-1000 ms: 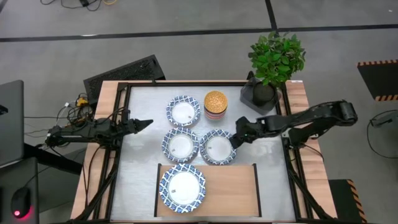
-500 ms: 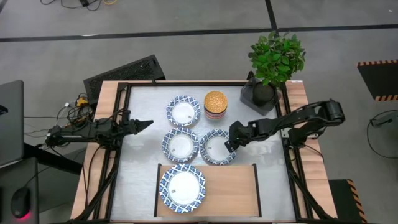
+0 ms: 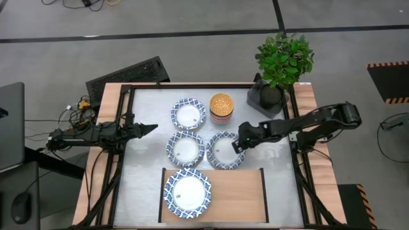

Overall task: Place and stack plates onto a shelf
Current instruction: Stack the right white plate on top of the white plate on the shelf

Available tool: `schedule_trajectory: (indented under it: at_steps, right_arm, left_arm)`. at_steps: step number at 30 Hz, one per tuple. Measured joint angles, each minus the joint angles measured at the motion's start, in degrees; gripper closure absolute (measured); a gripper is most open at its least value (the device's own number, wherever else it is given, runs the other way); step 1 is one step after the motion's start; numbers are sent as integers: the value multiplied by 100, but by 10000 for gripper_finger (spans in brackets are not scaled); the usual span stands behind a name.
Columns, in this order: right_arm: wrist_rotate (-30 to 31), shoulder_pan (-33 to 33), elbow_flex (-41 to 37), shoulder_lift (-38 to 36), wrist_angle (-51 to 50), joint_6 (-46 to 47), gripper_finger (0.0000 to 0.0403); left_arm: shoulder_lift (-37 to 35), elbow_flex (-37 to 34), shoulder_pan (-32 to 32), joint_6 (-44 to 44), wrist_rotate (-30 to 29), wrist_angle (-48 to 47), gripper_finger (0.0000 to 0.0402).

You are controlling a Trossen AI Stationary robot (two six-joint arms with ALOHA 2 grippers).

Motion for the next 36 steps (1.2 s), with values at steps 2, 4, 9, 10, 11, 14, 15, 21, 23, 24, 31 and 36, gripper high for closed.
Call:
schedule_trajectory:
  at_steps: [2,4,9,10,11,14,15,21,23,24,31,36]
  right_arm:
    - [2,-31,0,-233,-20,15,375]
    - [11,-56,-2,-529,-128,64,383]
    - [86,-88,0,-1332,-161,270,383]
    - [140,-88,22,-1484,-194,334,382]
    - [211,-88,56,-1654,-272,368,381]
    - [435,-37,255,-2075,-259,376,379]
    - [492,-2,344,-2199,-217,359,379]
    - [584,385,1202,-2256,331,-144,380]
    - [581,579,1622,-2038,331,-386,380]
    - [572,680,1837,-1867,271,-494,380]
    - [54,1264,3534,-471,-322,-1081,380]
    - [-66,1556,4633,472,-1093,-1444,380]
  left_arm:
    - [0,0,0,-35,-1,-4,273]
    - [0,0,0,-35,0,-6,273]
    - [0,0,0,-118,3,-9,273]
    - [0,0,0,-118,3,-10,273]
    - [0,0,0,-128,3,-10,273]
    - [0,0,0,-207,2,-11,273]
    - [0,0,0,-232,0,-11,273]
    - [0,0,0,-248,3,-8,273]
    - [0,0,0,-249,0,-9,273]
    - [-2,0,0,-249,0,-6,273]
    - [0,0,0,-245,33,-9,273]
    - [-2,0,0,-240,46,-7,273]
